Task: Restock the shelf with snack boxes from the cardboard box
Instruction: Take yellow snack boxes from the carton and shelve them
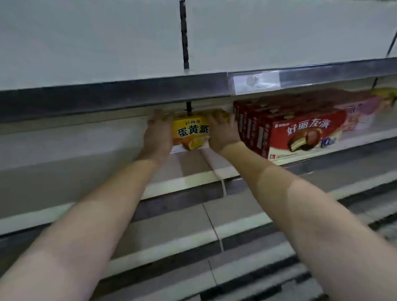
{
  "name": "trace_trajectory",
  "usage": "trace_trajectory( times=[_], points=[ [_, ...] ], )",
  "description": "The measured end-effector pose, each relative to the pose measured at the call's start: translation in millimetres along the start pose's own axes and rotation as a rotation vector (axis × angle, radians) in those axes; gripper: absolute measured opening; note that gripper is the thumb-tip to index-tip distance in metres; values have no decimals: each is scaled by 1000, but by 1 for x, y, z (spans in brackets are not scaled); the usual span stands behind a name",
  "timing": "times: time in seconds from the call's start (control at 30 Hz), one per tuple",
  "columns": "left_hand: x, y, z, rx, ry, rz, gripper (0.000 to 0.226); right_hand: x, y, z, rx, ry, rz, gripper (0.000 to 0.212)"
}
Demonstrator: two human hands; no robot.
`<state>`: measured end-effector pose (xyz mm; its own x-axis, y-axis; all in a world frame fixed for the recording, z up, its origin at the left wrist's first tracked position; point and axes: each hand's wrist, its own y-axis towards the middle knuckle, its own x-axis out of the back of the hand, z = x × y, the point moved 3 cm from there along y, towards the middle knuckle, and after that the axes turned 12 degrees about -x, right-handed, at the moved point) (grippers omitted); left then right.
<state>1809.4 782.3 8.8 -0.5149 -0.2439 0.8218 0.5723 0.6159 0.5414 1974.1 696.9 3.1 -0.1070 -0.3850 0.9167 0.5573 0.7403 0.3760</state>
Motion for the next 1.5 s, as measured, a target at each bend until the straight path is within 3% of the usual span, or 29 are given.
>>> trace_trajectory(
  times=[0.17,0.33,0.47,0.67,0.83,0.9,1.1,1.17,1.37,1.5],
  points=[
    [-15,13,-7,81,92,-83,38,-4,16,-8,62,-60,-103,67],
    [-25,26,-15,114,199,-28,41,-19,29,-13,121,44,44,76],
    [-28,28,-11,118,185,-31,54,-29,36,-8,94,66,82,74],
    [-22,12,-23,123,163,-82,45,-28,38,-16,158,122,179,90],
    [-12,-3,-31,174,200,-80,56,-16,31,-32,157,252,191,92],
    [-14,-10,-26,137,193,-54,55,-15,26,-31,125,229,197,87],
    [-12,-34,-26,-38,39,68,27,-6,-15,-23,-43,197,172,61],
    [-8,-38,-40,-78,13,93,25,2,-38,-23,-46,230,104,51],
    [-2,-46,-122,-193,-192,156,16,41,-114,-62,-145,375,-209,15],
    [-11,-76,-201,-440,-197,155,12,49,-179,-132,-363,355,-232,8]
  ],
)
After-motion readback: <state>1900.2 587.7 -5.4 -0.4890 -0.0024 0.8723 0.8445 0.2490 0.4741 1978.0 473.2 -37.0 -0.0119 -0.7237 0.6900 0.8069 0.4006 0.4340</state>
